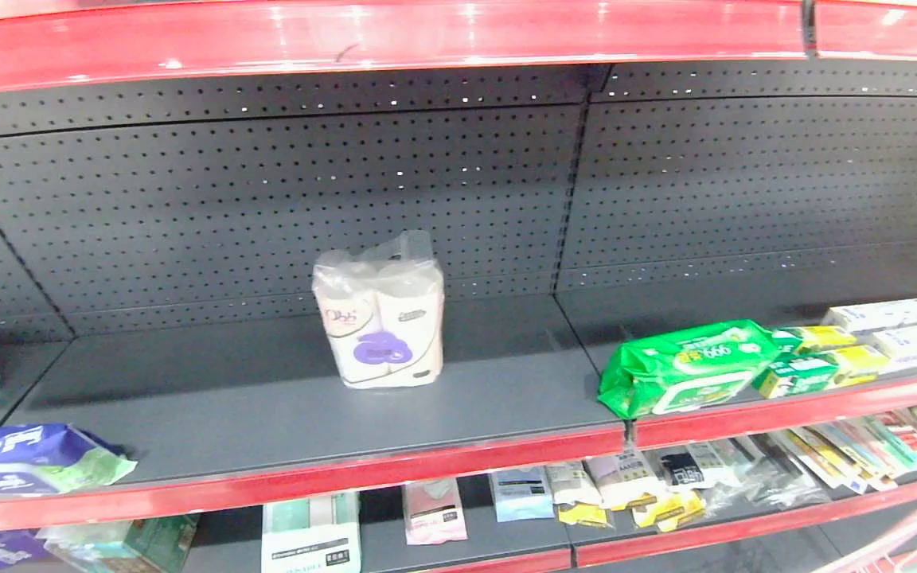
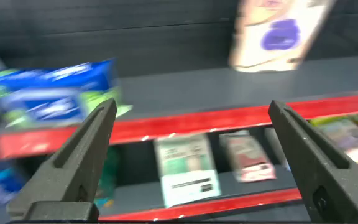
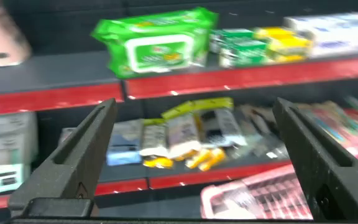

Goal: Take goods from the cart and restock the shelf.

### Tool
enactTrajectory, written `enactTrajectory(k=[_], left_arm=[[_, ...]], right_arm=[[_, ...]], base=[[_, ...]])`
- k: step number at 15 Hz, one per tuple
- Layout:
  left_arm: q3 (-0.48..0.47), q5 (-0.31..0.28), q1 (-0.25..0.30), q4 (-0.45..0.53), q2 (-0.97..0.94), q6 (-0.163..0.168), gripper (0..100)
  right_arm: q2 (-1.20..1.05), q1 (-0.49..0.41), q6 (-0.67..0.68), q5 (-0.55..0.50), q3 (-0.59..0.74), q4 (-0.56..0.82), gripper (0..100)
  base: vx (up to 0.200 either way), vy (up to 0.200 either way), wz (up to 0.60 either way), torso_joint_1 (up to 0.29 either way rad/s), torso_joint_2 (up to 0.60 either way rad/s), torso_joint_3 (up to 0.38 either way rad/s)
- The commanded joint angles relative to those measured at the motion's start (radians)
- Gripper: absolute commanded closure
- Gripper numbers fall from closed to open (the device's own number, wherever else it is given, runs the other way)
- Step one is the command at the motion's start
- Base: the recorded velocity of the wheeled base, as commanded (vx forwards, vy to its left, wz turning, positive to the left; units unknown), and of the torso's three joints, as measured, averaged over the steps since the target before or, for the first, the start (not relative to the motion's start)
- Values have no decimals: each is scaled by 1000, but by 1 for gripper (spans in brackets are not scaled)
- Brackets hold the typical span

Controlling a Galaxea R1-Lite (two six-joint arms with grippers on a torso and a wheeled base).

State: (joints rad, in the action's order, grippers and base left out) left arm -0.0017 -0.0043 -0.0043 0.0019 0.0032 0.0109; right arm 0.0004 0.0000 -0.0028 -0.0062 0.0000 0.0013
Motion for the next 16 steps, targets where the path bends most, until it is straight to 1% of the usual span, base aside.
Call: enactTrajectory(k=[1, 15, 16], left_arm=[[0, 1, 0, 0, 0, 0, 0], [0, 0, 0, 0, 0, 0, 0], [0, 0, 0, 0, 0, 0, 0]], right_arm=[[1, 0, 0, 0, 0, 0, 0], [0, 0, 0, 0, 0, 0, 0], [1, 0, 0, -1, 0, 0, 0]], base=[[0, 0, -600, -2, -2, 2], [0, 0, -600, 1, 1, 2], [0, 0, 0, 0, 0, 0]])
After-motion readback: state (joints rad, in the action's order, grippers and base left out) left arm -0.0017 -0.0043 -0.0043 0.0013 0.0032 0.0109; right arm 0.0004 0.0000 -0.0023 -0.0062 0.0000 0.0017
